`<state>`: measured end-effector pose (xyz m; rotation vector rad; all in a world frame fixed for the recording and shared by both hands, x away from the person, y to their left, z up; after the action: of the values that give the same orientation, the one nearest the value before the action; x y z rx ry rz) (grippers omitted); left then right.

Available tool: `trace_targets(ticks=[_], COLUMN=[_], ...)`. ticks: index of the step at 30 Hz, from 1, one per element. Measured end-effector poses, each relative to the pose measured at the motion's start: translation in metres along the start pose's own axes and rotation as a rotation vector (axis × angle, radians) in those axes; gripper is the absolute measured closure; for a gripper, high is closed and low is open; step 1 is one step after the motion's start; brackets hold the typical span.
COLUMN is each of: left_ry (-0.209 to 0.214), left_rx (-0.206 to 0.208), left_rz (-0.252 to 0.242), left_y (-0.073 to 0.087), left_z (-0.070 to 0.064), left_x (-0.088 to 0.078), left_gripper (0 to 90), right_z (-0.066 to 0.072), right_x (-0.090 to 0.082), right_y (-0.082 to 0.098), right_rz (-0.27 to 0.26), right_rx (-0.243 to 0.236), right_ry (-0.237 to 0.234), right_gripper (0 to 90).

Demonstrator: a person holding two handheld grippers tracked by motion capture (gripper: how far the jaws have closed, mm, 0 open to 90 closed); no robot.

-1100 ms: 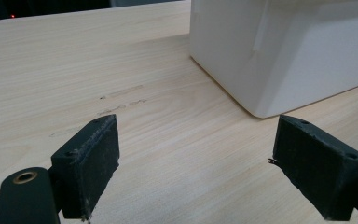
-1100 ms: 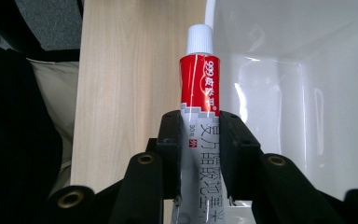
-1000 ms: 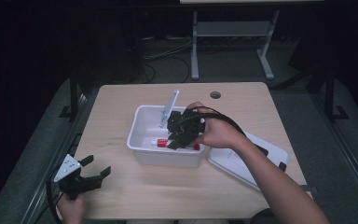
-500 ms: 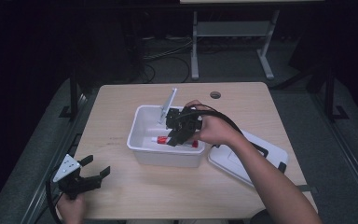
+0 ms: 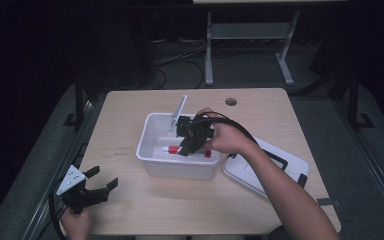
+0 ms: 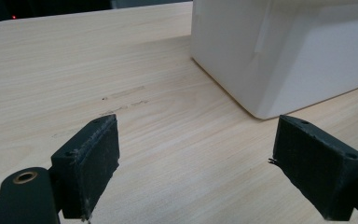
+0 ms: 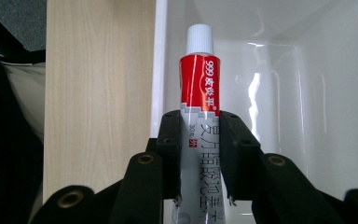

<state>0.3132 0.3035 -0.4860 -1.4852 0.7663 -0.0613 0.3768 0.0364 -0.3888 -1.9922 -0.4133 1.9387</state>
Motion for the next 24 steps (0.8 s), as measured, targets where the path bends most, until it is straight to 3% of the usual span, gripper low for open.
trace_targets(ticks=[15,24], left_ry=[0.003,0.003], left_rx=[-0.001,-0.001], left_rz=[0.001,-0.001], left_y=[0.0,0.0], left_z=[-0.001,-0.001], left_x=[0.001,0.001], left_gripper=[13.7,13.7], right_z=[-0.006,-0.008], right_x=[0.012,0.019], right_y=[0.011,0.012], right_rz=[0.009,0.015], right_rx=[0.043,0.043], right_ry=[-0.017,-0.02], right_gripper=[71.0,71.0])
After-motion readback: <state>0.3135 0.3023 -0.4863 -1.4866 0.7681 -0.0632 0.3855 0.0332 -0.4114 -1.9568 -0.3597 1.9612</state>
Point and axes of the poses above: each handheld gripper's, and its own axes: x roughly forward along the jaws, y roughly out of its underside, z roughly to its left, the point moved 9 cm from there along x, roughly forward along the jaws, and after that the axes turned 4 degrees about -x, right-handed, at the moved point
